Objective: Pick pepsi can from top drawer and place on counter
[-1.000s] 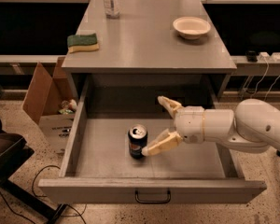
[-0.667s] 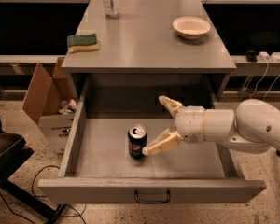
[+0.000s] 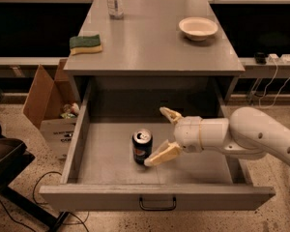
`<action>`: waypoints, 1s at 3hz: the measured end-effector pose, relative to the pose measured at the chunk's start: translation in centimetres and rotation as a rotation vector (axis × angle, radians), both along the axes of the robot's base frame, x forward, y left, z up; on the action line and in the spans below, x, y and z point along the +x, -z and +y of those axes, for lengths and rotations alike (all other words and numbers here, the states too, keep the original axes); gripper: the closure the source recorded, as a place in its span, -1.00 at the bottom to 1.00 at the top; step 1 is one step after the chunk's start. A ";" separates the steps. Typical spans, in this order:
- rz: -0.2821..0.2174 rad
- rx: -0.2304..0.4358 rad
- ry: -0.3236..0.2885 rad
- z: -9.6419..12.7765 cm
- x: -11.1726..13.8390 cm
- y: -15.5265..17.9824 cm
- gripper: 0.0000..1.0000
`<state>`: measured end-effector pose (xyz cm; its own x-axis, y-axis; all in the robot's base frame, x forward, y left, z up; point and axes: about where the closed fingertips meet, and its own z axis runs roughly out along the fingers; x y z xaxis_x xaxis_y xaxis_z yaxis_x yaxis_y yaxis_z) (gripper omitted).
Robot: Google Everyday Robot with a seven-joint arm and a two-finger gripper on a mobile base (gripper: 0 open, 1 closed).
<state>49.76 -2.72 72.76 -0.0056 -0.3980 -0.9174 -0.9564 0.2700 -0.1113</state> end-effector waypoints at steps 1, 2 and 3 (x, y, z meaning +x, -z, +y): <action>0.006 -0.015 -0.001 0.5 1.2 2.7 -1.00; 0.027 -0.019 -0.022 1.9 2.2 5.1 -0.68; 0.071 0.011 -0.073 5.2 1.5 6.5 -0.06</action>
Offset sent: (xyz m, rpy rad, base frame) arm 0.0361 0.0326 -0.0811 -0.0257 0.0526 0.0434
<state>51.27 2.50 66.29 -0.0424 -0.3895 -0.9200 -0.9791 0.1997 -0.0394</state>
